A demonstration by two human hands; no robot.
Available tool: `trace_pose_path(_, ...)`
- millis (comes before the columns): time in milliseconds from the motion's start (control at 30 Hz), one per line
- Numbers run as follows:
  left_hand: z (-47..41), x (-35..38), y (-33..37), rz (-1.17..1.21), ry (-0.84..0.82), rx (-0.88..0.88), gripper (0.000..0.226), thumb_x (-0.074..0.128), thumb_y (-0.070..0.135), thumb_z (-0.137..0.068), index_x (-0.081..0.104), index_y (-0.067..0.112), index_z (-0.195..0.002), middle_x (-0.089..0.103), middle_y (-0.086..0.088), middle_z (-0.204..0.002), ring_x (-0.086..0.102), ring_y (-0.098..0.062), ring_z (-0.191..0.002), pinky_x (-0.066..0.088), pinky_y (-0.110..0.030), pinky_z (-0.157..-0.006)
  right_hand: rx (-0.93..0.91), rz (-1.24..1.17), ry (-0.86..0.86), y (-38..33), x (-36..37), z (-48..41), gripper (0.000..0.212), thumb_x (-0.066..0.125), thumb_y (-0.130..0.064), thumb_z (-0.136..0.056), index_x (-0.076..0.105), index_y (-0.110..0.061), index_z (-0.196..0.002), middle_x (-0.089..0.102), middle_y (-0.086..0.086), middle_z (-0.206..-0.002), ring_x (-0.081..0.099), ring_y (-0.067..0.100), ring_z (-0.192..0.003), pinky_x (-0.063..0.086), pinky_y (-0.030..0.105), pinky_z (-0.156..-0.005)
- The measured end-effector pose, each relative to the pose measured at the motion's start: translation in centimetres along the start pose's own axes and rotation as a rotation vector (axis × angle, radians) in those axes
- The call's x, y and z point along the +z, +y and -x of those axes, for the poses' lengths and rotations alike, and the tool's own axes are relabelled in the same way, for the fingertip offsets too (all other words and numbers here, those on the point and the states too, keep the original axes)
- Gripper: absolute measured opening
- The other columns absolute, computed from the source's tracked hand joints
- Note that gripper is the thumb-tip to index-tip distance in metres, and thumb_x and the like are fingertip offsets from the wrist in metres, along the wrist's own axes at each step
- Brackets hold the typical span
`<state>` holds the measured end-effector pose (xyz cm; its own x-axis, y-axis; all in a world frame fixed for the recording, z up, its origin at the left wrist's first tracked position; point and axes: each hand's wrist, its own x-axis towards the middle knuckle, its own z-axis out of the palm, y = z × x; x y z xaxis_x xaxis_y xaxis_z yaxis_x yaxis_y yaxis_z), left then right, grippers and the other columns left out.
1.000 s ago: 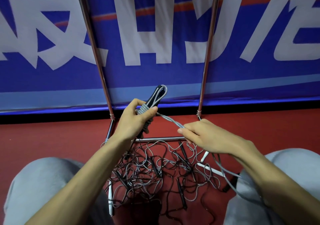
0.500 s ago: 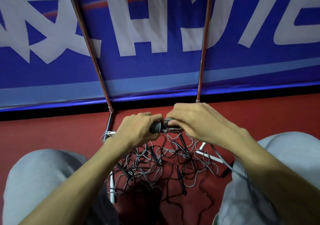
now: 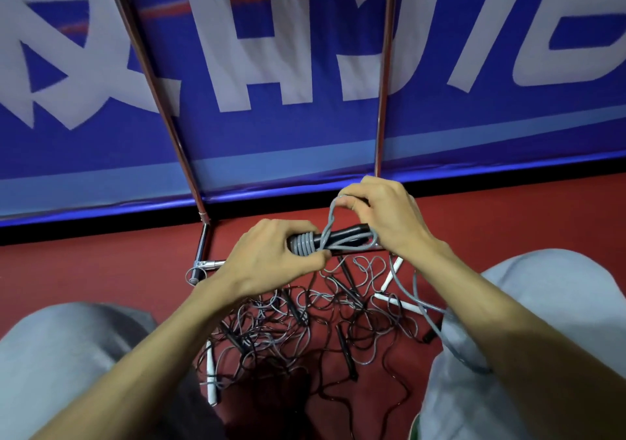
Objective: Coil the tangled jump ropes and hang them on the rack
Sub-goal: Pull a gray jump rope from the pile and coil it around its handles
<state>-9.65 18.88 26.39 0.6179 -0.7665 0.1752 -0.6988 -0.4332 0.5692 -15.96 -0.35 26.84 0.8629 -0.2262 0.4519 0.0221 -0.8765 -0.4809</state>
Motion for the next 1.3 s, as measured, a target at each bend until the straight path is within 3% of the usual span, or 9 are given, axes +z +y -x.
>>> trace_pose_path(167,0.1,-0.7,0.6,0.422,0.042,-0.058,0.021,0.057,0.047,-0.074,0.067,0.03,-0.08,0.061,0.001,-0.063,0.05,-0.014,-0.05,0.041,-0.026,-0.047,0.049,0.139,-0.139,0.3,0.1,0.3,0.021,0.052,-0.01,-0.088,0.066,-0.021,-0.099,0.061,-0.005,-0.085,0.059,0.023,-0.089,0.041,0.032,-0.065)
trace_pose_path(300,-0.2,-1.1,1.2,0.741,0.188,-0.179,0.016,0.056,0.025,-0.085,0.071,0.024,-0.091,0.065,-0.007,-0.07,0.057,-0.024,-0.059,0.044,-0.032,-0.052,0.078,0.005,-0.251,-0.1,1.0,0.2,0.021,0.046,-0.035,-0.099,0.066,-0.029,-0.101,0.069,-0.008,-0.1,0.064,0.018,-0.097,0.049,0.033,-0.078)
trace_pose_path(400,-0.5,-1.7,1.2,0.957,0.26,-0.278,0.039,0.05,0.019,-0.093,0.059,0.035,-0.127,0.065,-0.015,-0.069,0.054,-0.025,-0.049,0.042,-0.025,-0.045,0.014,-0.099,-0.36,-0.7,1.2,0.5,0.032,0.039,-0.051,-0.095,0.06,-0.028,-0.085,0.061,-0.008,-0.074,0.059,0.014,-0.07,0.05,0.042,-0.072)
trace_pose_path(500,-0.6,-2.5,1.0,1.047,0.255,-0.329,0.04,0.047,0.024,-0.092,0.059,0.042,-0.126,0.066,-0.014,-0.075,0.054,-0.025,-0.047,0.04,-0.021,-0.042,-0.049,-0.074,-0.491,-1.4,1.3,1.1,0.026,0.044,-0.045,-0.097,0.053,-0.025,-0.083,0.054,-0.007,-0.066,0.053,0.019,-0.063,0.045,0.042,-0.067)
trace_pose_path(700,-0.9,-2.8,-0.3,0.826,0.407,-0.352,0.012,0.057,0.017,-0.093,0.067,0.013,-0.098,0.064,-0.014,-0.068,0.051,-0.02,-0.043,0.034,-0.019,-0.036,-0.079,0.009,-0.531,-1.6,0.4,1.3,0.03,0.042,-0.043,-0.098,0.045,-0.026,-0.073,0.05,-0.007,-0.062,0.051,0.019,-0.06,0.046,0.041,-0.065)
trace_pose_path(867,-1.5,-2.2,-2.9,0.357,0.345,-0.308,0.014,0.067,0.033,-0.086,0.06,0.025,-0.096,0.069,-0.002,-0.07,0.059,-0.018,-0.053,0.051,-0.033,-0.053,-0.173,0.155,-0.49,-2.2,-1.2,1.3,0.034,0.041,-0.041,-0.099,0.036,-0.027,-0.068,0.045,-0.009,-0.06,0.045,0.016,-0.057,0.038,0.034,-0.06)
trace_pose_path(1033,-1.4,-1.3,-3.2,-0.164,0.192,-0.239,0.03,0.067,0.041,-0.082,0.047,0.03,-0.102,0.064,0.008,-0.08,0.06,-0.024,-0.076,0.043,-0.034,-0.063,-0.391,0.169,-0.423,-3.2,-1.9,1.8,0.02,0.044,-0.031,-0.099,0.053,-0.019,-0.085,0.054,-0.008,-0.076,0.054,0.019,-0.073,0.046,0.038,-0.064)
trace_pose_path(1133,-1.3,-1.0,-3.2,-0.297,-0.033,-0.101,0.035,0.068,0.039,-0.08,0.053,0.035,-0.111,0.063,0.01,-0.091,0.061,-0.021,-0.088,0.043,-0.032,-0.067,-0.56,0.233,-0.24,-3.0,-1.3,1.9,0.028,0.043,-0.037,-0.092,0.065,-0.021,-0.091,0.06,-0.007,-0.079,0.062,0.02,-0.07,0.039,0.028,-0.049)
trace_pose_path(1300,-0.7,0.1,-1.8,-0.408,-0.26,0.055,0.02,0.066,0.043,-0.077,0.056,0.036,-0.093,0.056,0.011,-0.072,0.055,-0.015,-0.074,0.036,-0.03,-0.061,-0.456,0.194,-0.057,-2.1,-0.6,1.6,0.023,0.055,-0.041,-0.084,0.073,-0.026,-0.083,0.064,-0.008,-0.077,0.064,0.019,-0.067,0.037,0.024,-0.05)
